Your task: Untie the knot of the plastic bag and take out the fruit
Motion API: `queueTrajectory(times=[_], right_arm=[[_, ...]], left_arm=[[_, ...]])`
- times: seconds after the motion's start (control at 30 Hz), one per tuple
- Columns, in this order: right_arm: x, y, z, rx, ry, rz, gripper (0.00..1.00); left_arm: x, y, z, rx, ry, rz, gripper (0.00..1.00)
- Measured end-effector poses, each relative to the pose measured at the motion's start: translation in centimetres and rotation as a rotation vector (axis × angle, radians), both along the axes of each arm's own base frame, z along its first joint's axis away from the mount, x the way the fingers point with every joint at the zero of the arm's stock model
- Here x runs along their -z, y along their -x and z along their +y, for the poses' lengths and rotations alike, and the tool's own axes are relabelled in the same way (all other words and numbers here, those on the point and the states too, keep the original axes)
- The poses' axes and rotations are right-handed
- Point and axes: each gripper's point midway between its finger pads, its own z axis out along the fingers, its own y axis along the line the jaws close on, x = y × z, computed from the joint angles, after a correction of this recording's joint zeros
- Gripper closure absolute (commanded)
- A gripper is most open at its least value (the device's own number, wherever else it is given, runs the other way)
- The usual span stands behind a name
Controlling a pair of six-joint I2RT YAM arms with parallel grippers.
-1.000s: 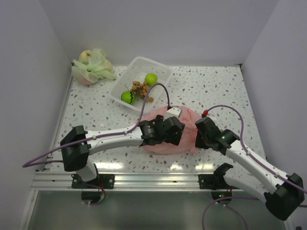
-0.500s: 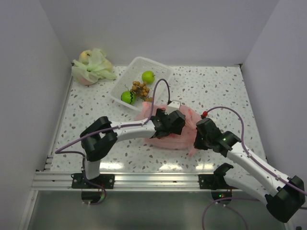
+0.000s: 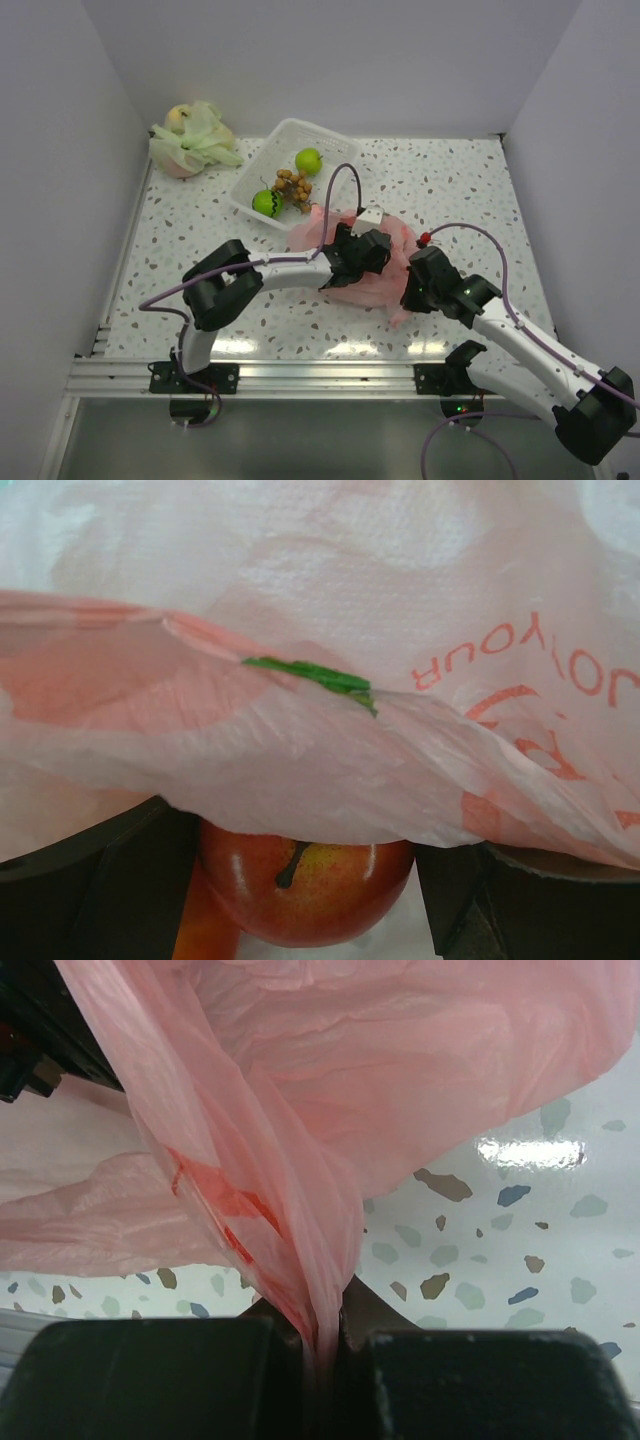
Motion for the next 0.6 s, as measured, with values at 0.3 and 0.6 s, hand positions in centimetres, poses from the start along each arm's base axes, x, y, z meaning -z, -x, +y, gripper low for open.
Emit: queueTrajectory(times=[0.3,0.6], right_arm=[[0.0,0.0,-0.8,0.017,0.031,-0.009,1.00],[-0.9,-0.8,-2.0,0.056,0.096,-0.038,1.00]], left_arm=[[0.1,1.8,1.8,0.051,0.001,-0.001,0.70],[-5.4,8.9,2.5,0.255,0.062,0.042,0.70]])
